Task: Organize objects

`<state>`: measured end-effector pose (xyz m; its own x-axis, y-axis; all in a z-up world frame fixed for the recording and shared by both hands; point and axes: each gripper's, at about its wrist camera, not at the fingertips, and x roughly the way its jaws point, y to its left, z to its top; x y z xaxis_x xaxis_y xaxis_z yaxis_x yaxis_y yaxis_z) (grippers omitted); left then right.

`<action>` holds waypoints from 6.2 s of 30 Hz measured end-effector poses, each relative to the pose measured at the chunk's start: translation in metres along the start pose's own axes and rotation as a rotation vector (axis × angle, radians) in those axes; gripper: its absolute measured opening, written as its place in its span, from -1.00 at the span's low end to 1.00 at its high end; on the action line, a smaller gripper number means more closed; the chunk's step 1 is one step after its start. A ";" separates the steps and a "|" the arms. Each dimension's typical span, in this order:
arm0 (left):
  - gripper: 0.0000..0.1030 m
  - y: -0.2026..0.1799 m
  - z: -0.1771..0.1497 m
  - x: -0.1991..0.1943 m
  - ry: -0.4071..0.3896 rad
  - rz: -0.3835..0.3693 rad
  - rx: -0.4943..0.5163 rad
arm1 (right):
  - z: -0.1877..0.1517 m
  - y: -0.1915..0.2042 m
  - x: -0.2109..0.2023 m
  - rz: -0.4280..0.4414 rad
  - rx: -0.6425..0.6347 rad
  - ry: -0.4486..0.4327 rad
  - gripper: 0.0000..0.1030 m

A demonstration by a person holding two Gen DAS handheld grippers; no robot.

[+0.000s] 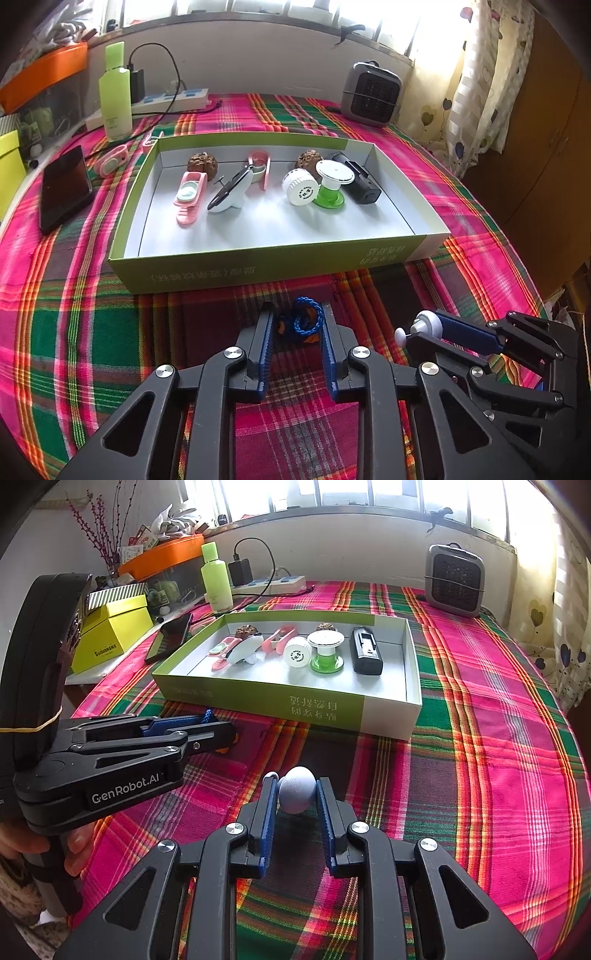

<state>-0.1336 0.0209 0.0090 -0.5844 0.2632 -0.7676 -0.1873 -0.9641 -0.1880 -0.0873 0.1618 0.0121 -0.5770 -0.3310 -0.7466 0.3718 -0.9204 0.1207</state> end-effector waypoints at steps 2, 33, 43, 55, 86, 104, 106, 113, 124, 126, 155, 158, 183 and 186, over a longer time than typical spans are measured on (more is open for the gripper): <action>-0.59 0.000 0.000 0.000 0.000 0.000 -0.001 | 0.000 0.000 0.000 0.000 0.000 -0.001 -0.56; -0.63 -0.001 0.001 -0.022 -0.042 0.013 0.012 | 0.009 0.005 -0.006 0.015 -0.005 -0.037 -0.56; -0.63 -0.002 0.009 -0.032 -0.074 0.012 0.020 | 0.020 0.007 -0.012 0.014 -0.016 -0.074 -0.56; -0.63 0.002 0.023 -0.034 -0.103 0.020 0.023 | 0.039 0.008 -0.014 0.011 -0.030 -0.113 -0.56; -0.63 0.016 0.067 0.017 -0.067 0.046 0.019 | 0.078 -0.027 0.039 -0.021 0.023 -0.048 -0.56; -0.63 0.013 0.071 0.040 -0.015 0.042 0.026 | 0.082 -0.035 0.059 -0.037 0.021 0.018 -0.56; -0.63 0.014 0.071 0.041 -0.012 0.038 0.017 | 0.082 -0.035 0.061 -0.036 0.020 0.024 -0.55; -0.63 0.015 0.071 0.044 -0.001 0.032 0.013 | 0.082 -0.036 0.061 -0.043 0.021 0.028 -0.55; -0.63 0.014 0.071 0.046 0.006 0.028 0.008 | 0.081 -0.035 0.061 -0.048 0.019 0.032 -0.55; -0.58 0.014 0.071 0.046 0.008 0.033 0.013 | 0.081 -0.035 0.061 -0.048 0.017 0.032 -0.55; -0.24 0.010 0.065 0.021 -0.033 0.091 0.011 | 0.075 -0.033 0.039 -0.033 0.058 -0.025 -0.15; -0.24 0.008 0.061 0.012 -0.050 0.104 0.008 | 0.073 -0.029 0.032 -0.040 0.052 -0.039 -0.15; -0.23 -0.011 0.002 -0.033 -0.092 0.205 0.032 | 0.024 -0.005 -0.008 -0.114 0.039 -0.057 -0.14; -0.23 -0.014 -0.008 -0.030 -0.071 0.204 0.030 | 0.016 -0.005 -0.005 -0.123 0.045 -0.034 -0.14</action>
<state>-0.1077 0.0264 0.0296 -0.6665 0.0651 -0.7426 -0.0823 -0.9965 -0.0135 -0.0978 0.1651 0.0253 -0.6404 -0.2214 -0.7354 0.2647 -0.9625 0.0593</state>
